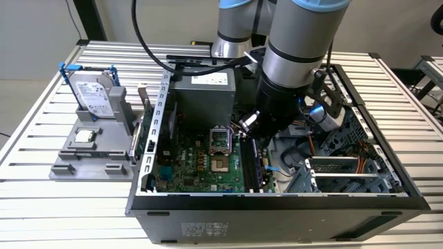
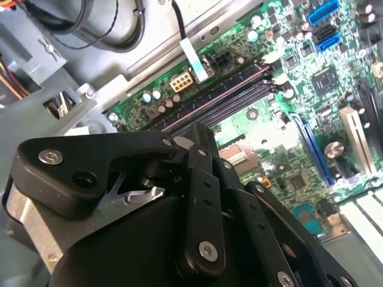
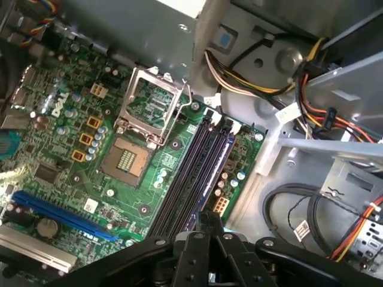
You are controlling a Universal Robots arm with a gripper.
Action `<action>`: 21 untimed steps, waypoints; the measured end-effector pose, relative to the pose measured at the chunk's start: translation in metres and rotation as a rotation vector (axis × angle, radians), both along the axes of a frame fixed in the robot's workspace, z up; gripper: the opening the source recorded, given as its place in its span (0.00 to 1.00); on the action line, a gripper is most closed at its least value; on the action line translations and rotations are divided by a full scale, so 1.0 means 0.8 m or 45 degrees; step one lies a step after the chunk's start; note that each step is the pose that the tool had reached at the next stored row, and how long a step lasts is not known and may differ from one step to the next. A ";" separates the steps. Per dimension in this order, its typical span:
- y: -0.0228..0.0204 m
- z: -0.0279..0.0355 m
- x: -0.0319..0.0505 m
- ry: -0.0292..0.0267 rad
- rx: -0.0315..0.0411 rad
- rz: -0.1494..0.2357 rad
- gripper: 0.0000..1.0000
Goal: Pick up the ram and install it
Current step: 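Press down the ram until it locks into place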
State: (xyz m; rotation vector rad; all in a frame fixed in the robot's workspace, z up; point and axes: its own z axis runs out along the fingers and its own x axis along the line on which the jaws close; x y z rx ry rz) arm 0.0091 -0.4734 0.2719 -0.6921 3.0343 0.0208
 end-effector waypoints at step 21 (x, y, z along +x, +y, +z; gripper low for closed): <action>0.0002 0.0001 0.000 0.0000 0.0004 0.317 0.00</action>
